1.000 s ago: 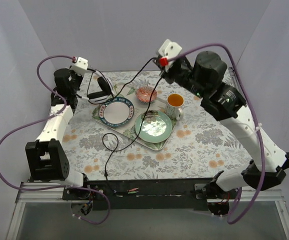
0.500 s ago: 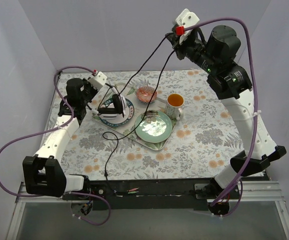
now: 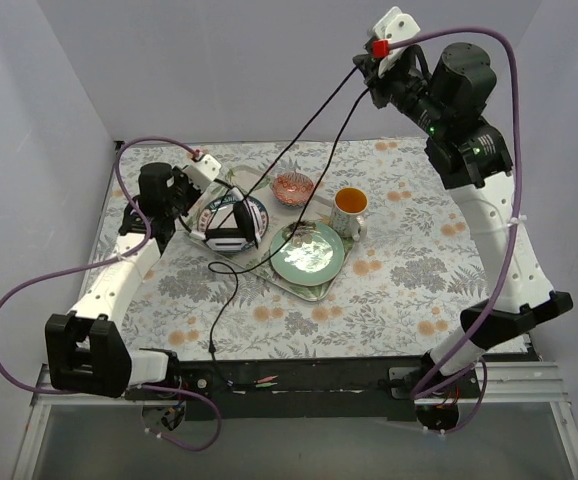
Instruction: Wrap the headphones
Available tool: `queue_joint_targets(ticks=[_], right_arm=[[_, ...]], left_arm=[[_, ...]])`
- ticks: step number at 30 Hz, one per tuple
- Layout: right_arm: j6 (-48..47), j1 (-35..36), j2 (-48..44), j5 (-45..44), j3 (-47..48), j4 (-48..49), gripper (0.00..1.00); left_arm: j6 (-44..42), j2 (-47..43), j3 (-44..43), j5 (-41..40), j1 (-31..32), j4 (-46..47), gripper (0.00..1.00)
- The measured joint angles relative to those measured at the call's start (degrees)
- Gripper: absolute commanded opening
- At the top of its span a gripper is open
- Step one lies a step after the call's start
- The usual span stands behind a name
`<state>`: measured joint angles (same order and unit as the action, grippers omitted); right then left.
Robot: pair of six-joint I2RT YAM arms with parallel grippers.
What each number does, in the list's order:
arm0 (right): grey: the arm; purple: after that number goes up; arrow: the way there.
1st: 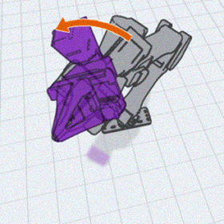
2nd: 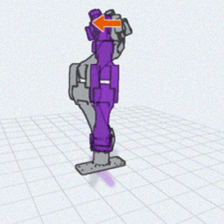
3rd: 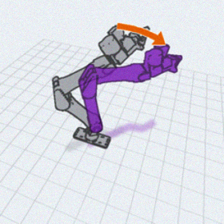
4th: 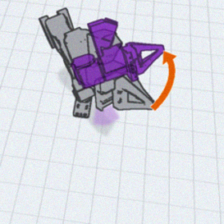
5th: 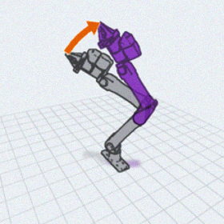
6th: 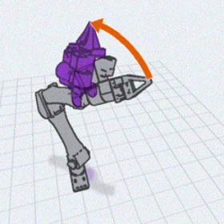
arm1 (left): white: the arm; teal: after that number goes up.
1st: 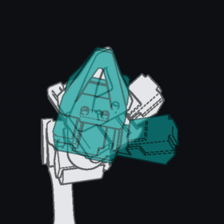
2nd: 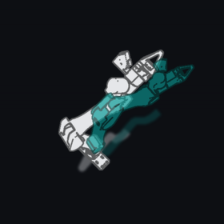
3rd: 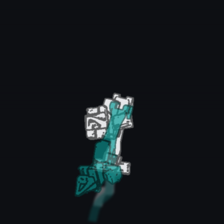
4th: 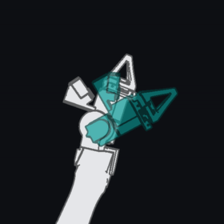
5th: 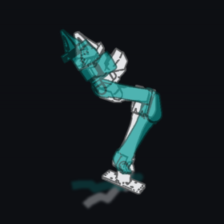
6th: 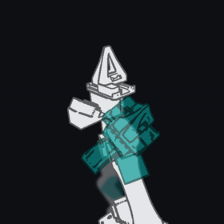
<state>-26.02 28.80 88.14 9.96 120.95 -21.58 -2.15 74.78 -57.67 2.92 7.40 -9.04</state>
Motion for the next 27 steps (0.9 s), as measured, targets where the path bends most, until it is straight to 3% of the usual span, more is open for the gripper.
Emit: queue_joint_targets(ticks=[11, 27], right_arm=[[2.1, -9.4, 9.7, -0.7, 5.0, -1.0, 0.01], [4.9, -17.7, 9.6, -0.3, 2.1, 1.3, 0.01]], left_arm=[[0.0, -4.2, -3.1, 7.1, 2.3, -14.5, 0.0], [2.6, -6.0, -21.9, 26.2, 2.5, -38.3, 0.0]])
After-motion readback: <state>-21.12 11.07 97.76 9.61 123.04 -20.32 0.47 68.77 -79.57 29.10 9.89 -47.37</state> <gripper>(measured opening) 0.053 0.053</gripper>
